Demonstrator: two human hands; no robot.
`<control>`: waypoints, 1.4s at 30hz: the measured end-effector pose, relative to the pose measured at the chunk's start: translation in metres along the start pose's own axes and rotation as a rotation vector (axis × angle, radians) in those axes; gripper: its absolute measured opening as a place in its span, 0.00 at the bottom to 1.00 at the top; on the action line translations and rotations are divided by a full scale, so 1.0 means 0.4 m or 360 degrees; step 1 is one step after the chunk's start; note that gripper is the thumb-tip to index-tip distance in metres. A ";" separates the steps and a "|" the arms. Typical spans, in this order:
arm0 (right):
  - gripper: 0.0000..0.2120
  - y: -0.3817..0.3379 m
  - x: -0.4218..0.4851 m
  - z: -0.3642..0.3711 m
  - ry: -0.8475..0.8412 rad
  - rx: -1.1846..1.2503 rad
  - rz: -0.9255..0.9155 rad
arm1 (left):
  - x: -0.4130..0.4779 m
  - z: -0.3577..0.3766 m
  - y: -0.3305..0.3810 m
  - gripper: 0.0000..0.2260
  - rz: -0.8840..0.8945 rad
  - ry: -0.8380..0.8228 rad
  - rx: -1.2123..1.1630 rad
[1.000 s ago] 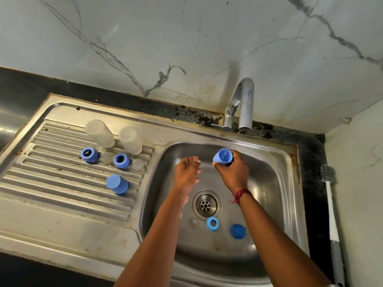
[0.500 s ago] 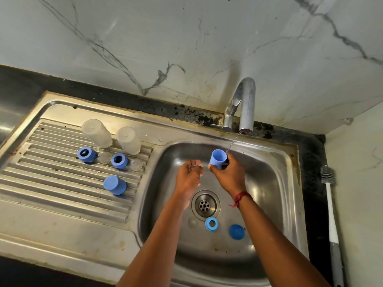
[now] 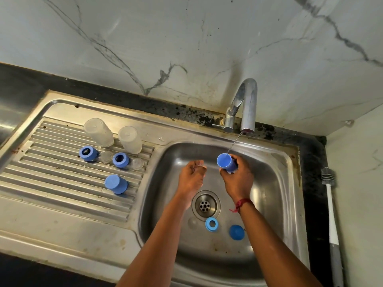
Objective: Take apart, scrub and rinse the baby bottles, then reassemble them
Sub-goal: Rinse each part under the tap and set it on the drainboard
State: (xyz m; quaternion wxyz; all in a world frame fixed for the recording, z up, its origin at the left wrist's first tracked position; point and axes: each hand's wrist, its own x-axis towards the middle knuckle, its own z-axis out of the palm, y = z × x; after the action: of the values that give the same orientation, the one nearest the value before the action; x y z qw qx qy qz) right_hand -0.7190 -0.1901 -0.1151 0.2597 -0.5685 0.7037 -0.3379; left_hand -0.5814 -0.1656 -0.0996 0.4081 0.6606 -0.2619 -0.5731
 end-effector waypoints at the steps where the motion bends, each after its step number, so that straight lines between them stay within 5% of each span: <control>1: 0.22 0.002 -0.001 -0.005 0.0040 0.0004 0.0020 | -0.001 0.004 0.003 0.14 0.0004 -0.0019 0.0001; 16: 0.34 0.026 0.021 -0.040 -0.0177 -0.0054 0.0077 | 0.000 0.022 0.016 0.13 0.0049 -0.0092 0.0016; 26: 0.23 -0.030 0.037 -0.034 -0.0302 0.0318 0.0020 | -0.009 0.002 0.002 0.08 -0.0021 -0.0005 -0.0076; 36: 0.15 -0.088 0.057 -0.048 -0.0416 0.0918 0.0407 | 0.007 -0.033 0.013 0.12 -0.0047 0.0060 -0.0133; 42: 0.19 -0.082 0.052 -0.074 -0.0584 0.1092 0.0693 | 0.001 -0.020 0.017 0.13 -0.0043 0.0008 -0.0139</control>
State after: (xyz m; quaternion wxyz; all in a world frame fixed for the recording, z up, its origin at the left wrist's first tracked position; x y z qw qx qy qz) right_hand -0.7251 -0.2090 -0.0704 0.6190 -0.3386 0.5964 -0.3827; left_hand -0.5727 -0.1678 -0.0939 0.4295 0.6471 -0.2266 -0.5878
